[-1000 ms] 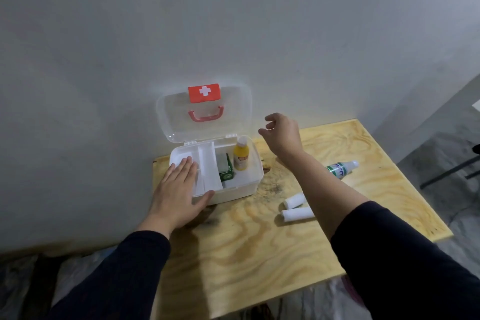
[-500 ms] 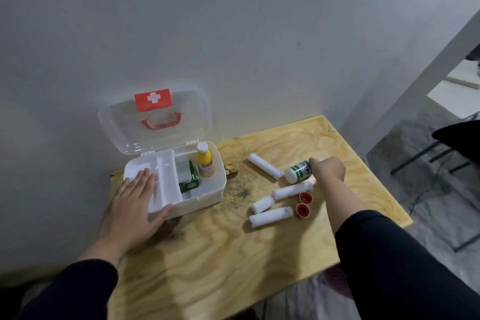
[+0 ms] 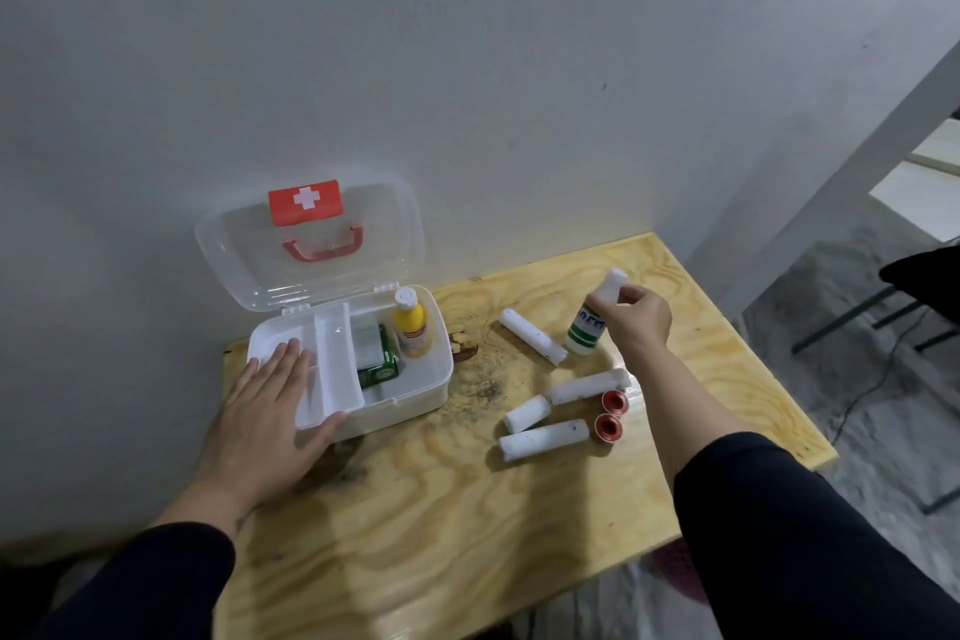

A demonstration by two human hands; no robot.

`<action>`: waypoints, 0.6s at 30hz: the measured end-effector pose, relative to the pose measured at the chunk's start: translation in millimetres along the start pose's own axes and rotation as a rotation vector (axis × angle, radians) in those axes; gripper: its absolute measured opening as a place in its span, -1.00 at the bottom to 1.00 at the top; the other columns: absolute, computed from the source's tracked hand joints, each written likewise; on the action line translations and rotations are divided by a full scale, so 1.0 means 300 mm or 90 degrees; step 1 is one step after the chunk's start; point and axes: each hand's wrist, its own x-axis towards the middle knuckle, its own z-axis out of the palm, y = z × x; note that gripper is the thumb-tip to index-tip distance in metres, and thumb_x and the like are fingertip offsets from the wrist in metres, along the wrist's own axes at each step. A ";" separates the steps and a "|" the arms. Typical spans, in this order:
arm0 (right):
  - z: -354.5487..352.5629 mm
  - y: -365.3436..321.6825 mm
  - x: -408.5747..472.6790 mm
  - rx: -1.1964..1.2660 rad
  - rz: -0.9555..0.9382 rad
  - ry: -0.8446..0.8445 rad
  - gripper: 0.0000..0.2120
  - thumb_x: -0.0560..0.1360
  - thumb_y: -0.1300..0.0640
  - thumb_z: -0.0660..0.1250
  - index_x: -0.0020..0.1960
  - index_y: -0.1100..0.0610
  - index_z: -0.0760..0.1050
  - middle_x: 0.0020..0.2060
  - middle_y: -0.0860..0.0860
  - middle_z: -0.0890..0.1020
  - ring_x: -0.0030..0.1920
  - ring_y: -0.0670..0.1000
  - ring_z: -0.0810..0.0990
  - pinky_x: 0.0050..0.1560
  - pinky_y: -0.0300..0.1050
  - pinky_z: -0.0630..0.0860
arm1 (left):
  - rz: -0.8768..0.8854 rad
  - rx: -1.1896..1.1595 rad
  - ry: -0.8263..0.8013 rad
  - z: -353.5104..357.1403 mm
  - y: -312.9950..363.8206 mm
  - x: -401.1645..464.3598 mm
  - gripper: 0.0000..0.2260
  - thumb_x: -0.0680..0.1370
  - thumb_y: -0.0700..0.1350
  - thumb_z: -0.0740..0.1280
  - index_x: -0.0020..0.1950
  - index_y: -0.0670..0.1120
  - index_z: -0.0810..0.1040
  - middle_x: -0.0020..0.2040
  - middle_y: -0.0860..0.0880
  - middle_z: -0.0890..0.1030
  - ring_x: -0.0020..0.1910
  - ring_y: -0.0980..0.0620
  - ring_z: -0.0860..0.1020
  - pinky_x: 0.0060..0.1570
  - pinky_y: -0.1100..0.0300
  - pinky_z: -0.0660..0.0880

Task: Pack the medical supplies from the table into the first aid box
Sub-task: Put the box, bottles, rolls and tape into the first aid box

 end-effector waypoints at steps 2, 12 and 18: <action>-0.003 -0.047 -0.038 -0.015 -0.087 -0.015 -0.64 0.36 0.14 0.50 0.12 0.23 0.57 0.03 0.10 0.64 0.00 0.05 0.60 -0.02 -0.08 0.54 | -0.005 -0.013 0.001 -0.004 0.003 0.000 -0.13 0.44 0.44 -0.23 0.52 -0.16 0.08 0.53 -0.06 0.06 0.52 0.06 -0.01 0.48 0.09 -0.14; 0.046 -0.288 -0.272 0.035 -0.331 -0.174 -0.65 0.34 0.17 0.53 0.10 0.14 0.57 -0.05 0.02 0.65 0.00 -0.06 0.59 -0.10 -0.33 0.54 | -0.017 -0.015 -0.015 -0.023 0.014 0.000 -0.11 0.41 0.45 -0.29 0.54 -0.12 -0.02 0.55 -0.06 -0.05 0.50 0.08 -0.13 0.49 0.08 -0.17; 0.160 -0.327 -0.397 -0.002 -0.370 -0.307 -0.68 0.34 0.22 0.53 0.07 0.16 0.57 -0.06 0.03 0.66 -0.05 -0.06 0.59 -0.16 -0.40 0.54 | -0.003 0.009 -0.025 -0.041 0.020 0.003 -0.14 0.45 0.42 -0.26 0.53 -0.14 0.04 0.56 -0.12 0.02 0.53 0.00 -0.05 0.49 0.06 -0.17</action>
